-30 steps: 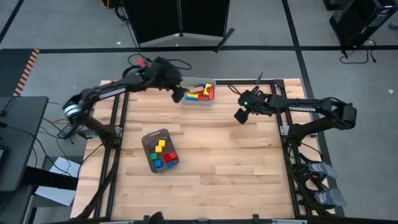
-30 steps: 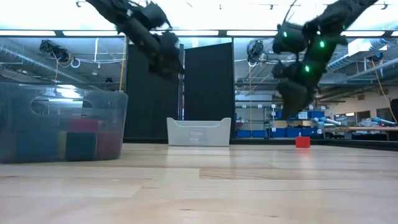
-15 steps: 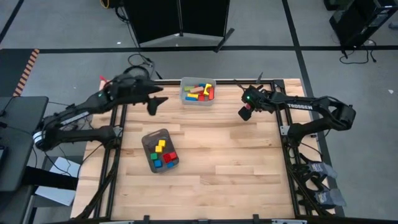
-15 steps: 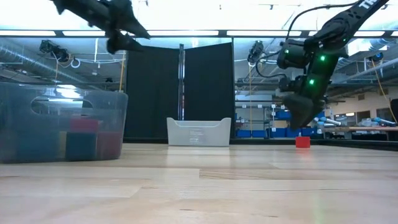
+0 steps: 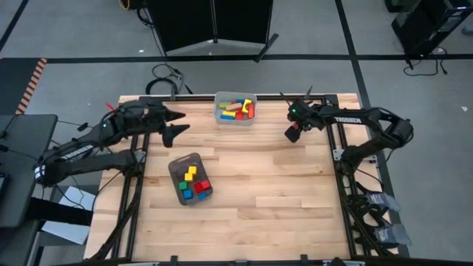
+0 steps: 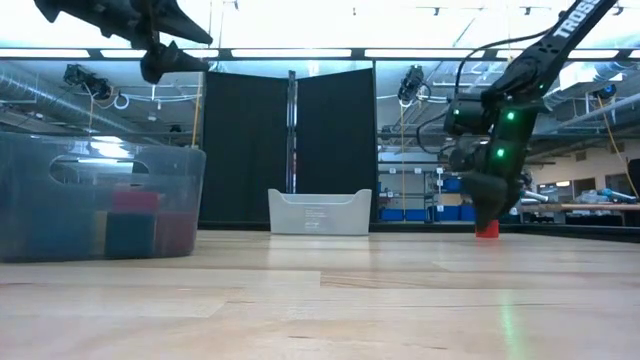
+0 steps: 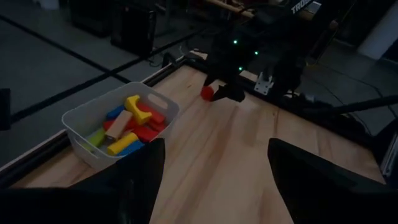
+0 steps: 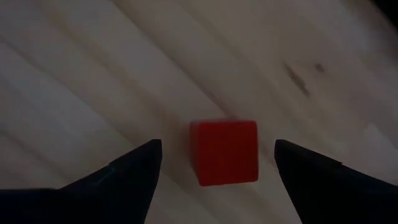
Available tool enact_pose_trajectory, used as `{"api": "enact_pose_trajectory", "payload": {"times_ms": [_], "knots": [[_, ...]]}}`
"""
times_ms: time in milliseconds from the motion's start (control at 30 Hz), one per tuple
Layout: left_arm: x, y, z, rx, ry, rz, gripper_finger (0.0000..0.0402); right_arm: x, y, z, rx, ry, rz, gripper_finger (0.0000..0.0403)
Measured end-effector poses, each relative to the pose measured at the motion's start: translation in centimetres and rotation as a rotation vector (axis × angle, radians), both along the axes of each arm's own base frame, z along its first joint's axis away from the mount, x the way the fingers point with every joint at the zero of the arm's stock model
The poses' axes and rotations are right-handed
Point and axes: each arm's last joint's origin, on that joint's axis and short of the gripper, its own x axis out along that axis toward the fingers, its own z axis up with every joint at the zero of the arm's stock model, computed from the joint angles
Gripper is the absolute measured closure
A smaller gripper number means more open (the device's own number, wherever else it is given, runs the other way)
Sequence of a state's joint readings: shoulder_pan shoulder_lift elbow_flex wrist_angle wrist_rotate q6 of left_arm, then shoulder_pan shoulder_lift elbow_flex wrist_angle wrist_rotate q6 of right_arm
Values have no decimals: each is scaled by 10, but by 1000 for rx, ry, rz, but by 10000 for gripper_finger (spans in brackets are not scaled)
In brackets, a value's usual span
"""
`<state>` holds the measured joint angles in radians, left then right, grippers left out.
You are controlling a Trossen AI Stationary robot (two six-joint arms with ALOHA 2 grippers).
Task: Sort blocks by size
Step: Put the red square block into the black bin
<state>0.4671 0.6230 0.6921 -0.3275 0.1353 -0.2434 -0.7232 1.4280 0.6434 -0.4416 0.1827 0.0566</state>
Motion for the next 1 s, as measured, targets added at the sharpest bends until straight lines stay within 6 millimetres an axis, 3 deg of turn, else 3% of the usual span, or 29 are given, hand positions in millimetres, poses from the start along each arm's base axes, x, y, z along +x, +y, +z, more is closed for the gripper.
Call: {"api": "enact_pose_trajectory", "payload": {"times_ms": [200,433,567,733,867,1000], "knots": [[-1,0,-10,-16,22,0,110,3,-2,-11,37,29,6,131],[0,0,-14,-22,35,0,110,9,3,-12,34,18,27,263],[0,0,-14,-22,35,0,110,13,7,-11,44,-15,21,262],[0,0,-14,-22,35,0,110,27,26,0,81,-149,85,262],[0,0,-14,-22,35,0,110,54,51,18,61,-377,177,262],[0,0,-14,-20,36,7,110,94,91,37,-7,-690,326,262]]}}
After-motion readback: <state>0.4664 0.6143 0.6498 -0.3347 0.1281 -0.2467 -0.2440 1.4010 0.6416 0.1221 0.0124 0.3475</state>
